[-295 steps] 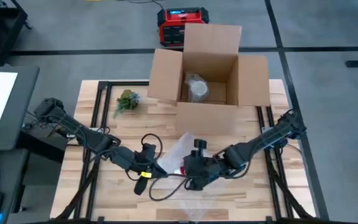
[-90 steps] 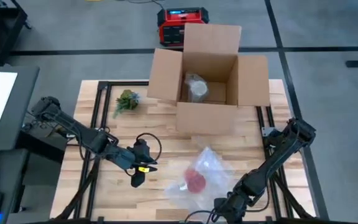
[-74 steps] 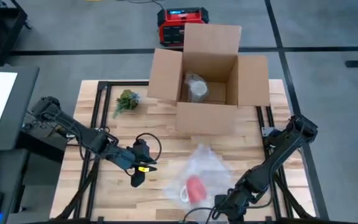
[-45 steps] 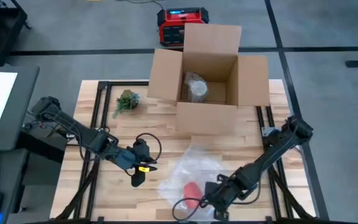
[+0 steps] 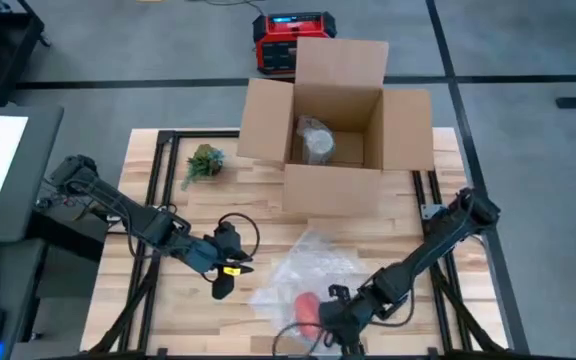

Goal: Wrap mug
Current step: Wrap the red mug in the bubble wrap

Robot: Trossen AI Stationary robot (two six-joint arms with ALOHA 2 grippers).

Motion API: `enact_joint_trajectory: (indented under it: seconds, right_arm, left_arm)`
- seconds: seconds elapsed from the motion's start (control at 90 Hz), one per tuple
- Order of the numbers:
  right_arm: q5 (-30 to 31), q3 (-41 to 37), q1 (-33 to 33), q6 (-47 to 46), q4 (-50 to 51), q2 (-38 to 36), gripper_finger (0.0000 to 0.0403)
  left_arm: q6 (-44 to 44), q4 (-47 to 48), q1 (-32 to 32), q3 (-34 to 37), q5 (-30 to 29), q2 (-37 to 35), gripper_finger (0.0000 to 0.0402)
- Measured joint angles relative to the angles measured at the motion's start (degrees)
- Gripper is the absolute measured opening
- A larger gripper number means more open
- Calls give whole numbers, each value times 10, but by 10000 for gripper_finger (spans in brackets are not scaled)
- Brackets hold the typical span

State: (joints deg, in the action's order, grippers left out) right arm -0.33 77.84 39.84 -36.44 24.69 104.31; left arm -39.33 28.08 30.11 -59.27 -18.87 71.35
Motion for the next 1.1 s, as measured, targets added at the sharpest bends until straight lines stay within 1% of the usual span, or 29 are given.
enact_joint_trajectory:
  seconds: [0.111,0.167,0.211,0.278,0.333,0.456,0.6,0.667,0.856,1.1]
  right_arm:
    - [43,0,20,53,-4,0,230]
    - [75,0,33,78,-10,0,244]
    - [112,0,43,92,-13,1,249]
    - [168,2,53,110,-17,12,252]
    - [201,1,62,125,-15,23,253]
    - [234,5,65,144,-40,60,253]
    - [336,53,70,122,42,104,247]
    - [370,79,67,125,69,121,241]
    - [386,116,46,127,107,149,225]
    - [418,116,7,114,121,144,199]
  left_arm:
    - [0,4,0,0,0,0,110]
    - [-2,6,0,0,0,0,110]
    - [-2,9,0,0,0,0,110]
    - [-2,12,0,0,0,0,110]
    - [-4,14,0,0,1,0,110]
    - [-9,15,-6,2,3,0,110]
    - [-18,20,-13,3,5,0,110]
    - [-19,20,-14,3,5,0,110]
    - [-19,20,-16,3,5,0,110]
    - [-23,17,-18,3,6,0,110]
